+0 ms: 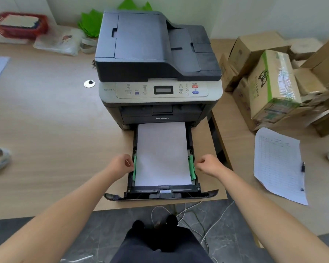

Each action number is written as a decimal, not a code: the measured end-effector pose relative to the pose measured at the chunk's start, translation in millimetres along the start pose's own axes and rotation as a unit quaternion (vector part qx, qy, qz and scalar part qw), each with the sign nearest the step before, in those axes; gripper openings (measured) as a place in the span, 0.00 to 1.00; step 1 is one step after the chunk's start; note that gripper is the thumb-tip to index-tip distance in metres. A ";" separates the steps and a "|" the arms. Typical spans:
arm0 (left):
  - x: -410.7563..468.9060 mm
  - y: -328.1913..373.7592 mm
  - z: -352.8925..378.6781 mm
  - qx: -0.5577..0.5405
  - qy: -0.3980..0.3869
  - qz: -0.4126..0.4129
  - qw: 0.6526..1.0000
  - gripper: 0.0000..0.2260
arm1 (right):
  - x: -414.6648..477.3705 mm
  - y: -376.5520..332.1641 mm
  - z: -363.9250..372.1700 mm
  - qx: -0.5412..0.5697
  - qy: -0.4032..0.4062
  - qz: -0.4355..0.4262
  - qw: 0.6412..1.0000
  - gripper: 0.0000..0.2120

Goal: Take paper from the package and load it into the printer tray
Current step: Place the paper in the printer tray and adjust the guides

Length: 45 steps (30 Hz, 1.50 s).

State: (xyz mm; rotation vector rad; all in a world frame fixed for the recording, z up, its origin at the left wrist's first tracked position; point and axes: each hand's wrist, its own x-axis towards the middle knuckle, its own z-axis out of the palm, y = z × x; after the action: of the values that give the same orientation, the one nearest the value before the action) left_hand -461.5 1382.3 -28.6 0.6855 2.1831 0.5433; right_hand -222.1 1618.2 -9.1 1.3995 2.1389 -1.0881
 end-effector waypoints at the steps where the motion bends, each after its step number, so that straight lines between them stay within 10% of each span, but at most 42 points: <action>1: -2.1 -0.8 4.8 -0.015 0.013 0.000 1.000 0.04 | -2.2 0.1 6.8 0.010 -0.005 0.004 1.000 0.16; 9: -3.1 -12.0 11.2 -0.056 0.086 -0.026 0.994 0.08 | -4.1 0.3 25.6 0.044 0.027 0.006 0.999 0.18; 26: 2.9 3.1 -3.1 -0.031 -0.009 -0.035 0.999 0.13 | -13.4 0.5 30.2 0.045 -0.015 -0.008 0.999 0.24; 34: -13.5 14.4 24.1 0.056 0.121 0.021 0.991 0.05 | -15.5 -0.1 44.9 0.013 0.020 -0.001 1.000 0.22; 45: -14.2 10.9 36.5 -0.122 0.120 -0.051 0.984 0.12 | -5.5 -14.7 37.0 0.049 0.032 0.036 0.998 0.06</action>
State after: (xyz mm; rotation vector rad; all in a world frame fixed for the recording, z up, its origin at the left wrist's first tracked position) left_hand -422.1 1387.5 -37.0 0.3904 2.3046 0.8595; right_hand -236.7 1583.5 -23.2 1.5649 2.0861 -1.1497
